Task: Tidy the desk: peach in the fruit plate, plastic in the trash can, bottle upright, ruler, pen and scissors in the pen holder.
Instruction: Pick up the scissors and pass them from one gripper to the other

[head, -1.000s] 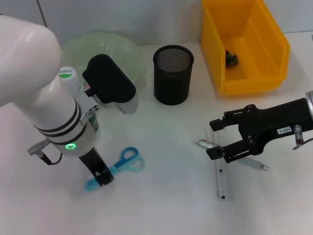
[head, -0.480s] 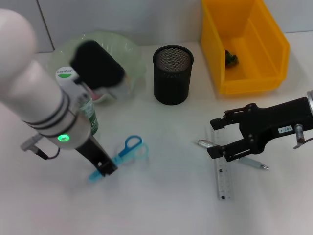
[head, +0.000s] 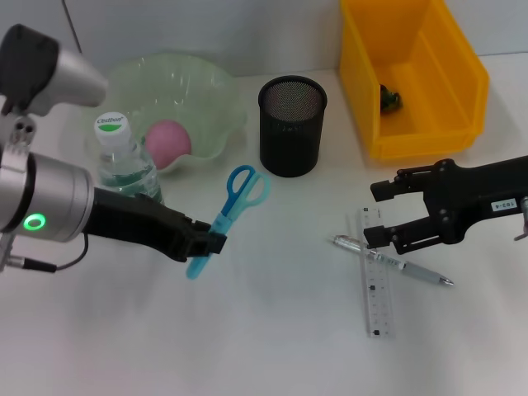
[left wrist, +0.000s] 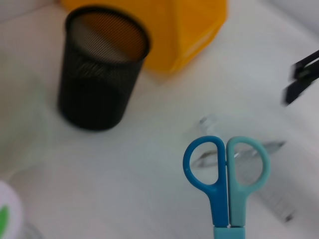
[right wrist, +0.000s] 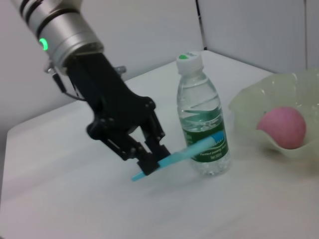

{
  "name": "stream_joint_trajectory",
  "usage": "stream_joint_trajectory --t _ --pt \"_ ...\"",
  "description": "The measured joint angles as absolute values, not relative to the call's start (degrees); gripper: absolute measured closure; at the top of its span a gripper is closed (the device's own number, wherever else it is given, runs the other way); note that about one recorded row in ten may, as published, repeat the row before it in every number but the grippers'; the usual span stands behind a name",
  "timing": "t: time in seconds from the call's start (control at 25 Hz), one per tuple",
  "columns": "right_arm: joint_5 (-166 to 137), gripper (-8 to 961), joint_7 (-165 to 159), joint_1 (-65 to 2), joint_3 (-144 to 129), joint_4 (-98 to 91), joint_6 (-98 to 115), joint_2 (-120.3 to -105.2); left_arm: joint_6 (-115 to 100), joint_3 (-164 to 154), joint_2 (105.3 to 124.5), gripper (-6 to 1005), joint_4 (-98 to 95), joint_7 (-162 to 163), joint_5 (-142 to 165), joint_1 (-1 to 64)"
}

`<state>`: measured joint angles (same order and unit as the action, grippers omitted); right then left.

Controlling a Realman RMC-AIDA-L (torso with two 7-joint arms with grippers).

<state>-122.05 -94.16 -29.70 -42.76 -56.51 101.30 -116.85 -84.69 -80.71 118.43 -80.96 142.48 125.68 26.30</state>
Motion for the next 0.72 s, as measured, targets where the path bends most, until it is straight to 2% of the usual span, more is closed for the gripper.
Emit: stream_joint_trajectory --t 0.4,0.72 --pt "-121.7 134 -94.2 -29.4 -41.1 -56.5 102.0 -116.57 -77.3 -81.1 118.70 770 -80.2 126.9 106.8 17.8" --pt "-121.5 134 -94.4 -28.9 -40.9 -56.3 101.7 -116.32 -74.6 -81.3 118.81 768 -69.2 104.6 83.2 15.5"
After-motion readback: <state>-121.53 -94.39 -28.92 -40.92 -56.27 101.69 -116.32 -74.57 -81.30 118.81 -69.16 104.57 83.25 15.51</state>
